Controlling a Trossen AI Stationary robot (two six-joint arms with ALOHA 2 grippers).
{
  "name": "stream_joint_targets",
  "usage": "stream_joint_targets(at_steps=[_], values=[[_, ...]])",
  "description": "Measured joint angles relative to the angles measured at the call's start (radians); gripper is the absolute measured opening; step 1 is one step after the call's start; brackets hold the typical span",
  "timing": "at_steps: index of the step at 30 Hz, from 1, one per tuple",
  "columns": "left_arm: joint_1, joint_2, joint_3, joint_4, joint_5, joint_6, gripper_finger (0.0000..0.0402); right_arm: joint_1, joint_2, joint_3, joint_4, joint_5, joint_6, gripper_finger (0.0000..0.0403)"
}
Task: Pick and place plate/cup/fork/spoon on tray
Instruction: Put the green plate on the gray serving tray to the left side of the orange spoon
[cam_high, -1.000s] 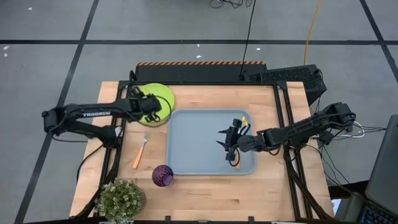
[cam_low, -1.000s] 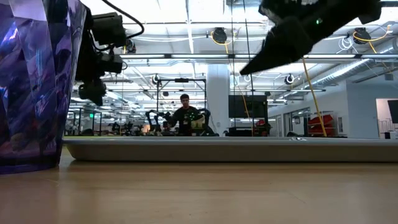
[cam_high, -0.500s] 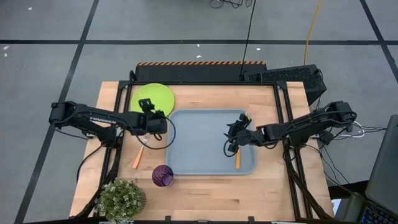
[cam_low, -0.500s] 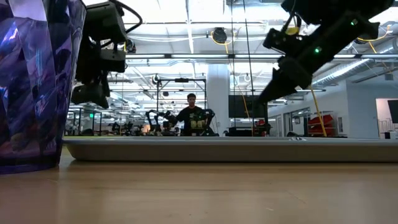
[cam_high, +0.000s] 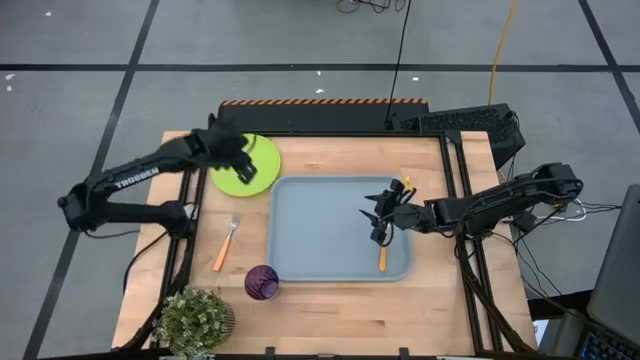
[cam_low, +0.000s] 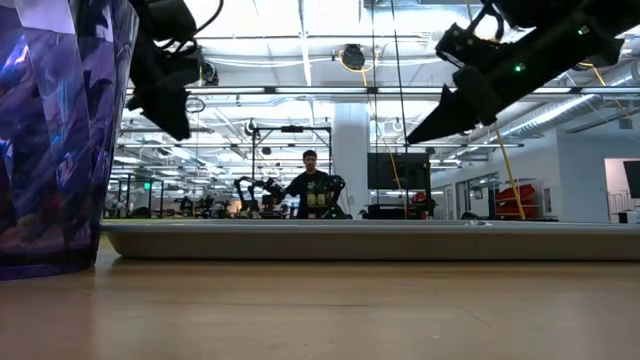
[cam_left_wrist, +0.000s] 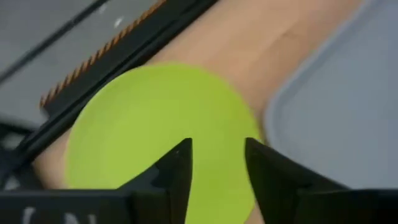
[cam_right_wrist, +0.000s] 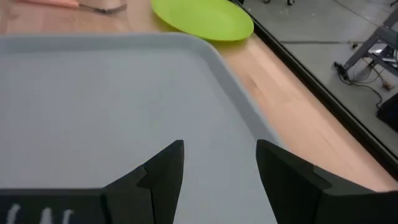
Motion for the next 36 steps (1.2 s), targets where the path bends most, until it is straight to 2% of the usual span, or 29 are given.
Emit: stream_joint_targets(at_steps=[6, 11, 14, 21, 25, 32, 36], values=[[0.212, 0.089, 0.086, -0.206, -0.047, 0.050, 0.0072, 0.000, -0.034, -0.036, 0.047, -0.001, -0.002, 0.0194], [0.345, 0.192, 0.095, -0.234, -0.035, 0.138, 0.0022, 0.001, -0.038, -0.037, 0.054, -0.002, -0.009, 0.0194], [0.380, 0.249, 0.109, -0.222, 0.004, 0.154, 0.0005, 0.001, -0.038, -0.036, 0.059, -0.052, -0.009, 0.0194], [0.420, 0.350, 0.178, -0.231, 0.022, 0.176, 0.0044, 0.002, -0.038, -0.036, 0.060, -0.083, -0.023, 0.0194], [0.430, 0.359, 0.214, -0.236, 0.053, 0.135, 0.0069, 0.002, -0.038, -0.042, 0.069, -0.084, -0.024, 0.0194], [0.435, 0.359, 0.252, -0.254, 0.055, 0.121, 0.0093, 0.002, -0.037, -0.103, 0.208, -0.087, -0.035, 0.0194], [0.440, 0.371, 0.251, -0.312, 0.055, 0.145, 0.0126, 0.002, -0.037, -0.124, 0.292, -0.133, -0.052, 0.0194]])
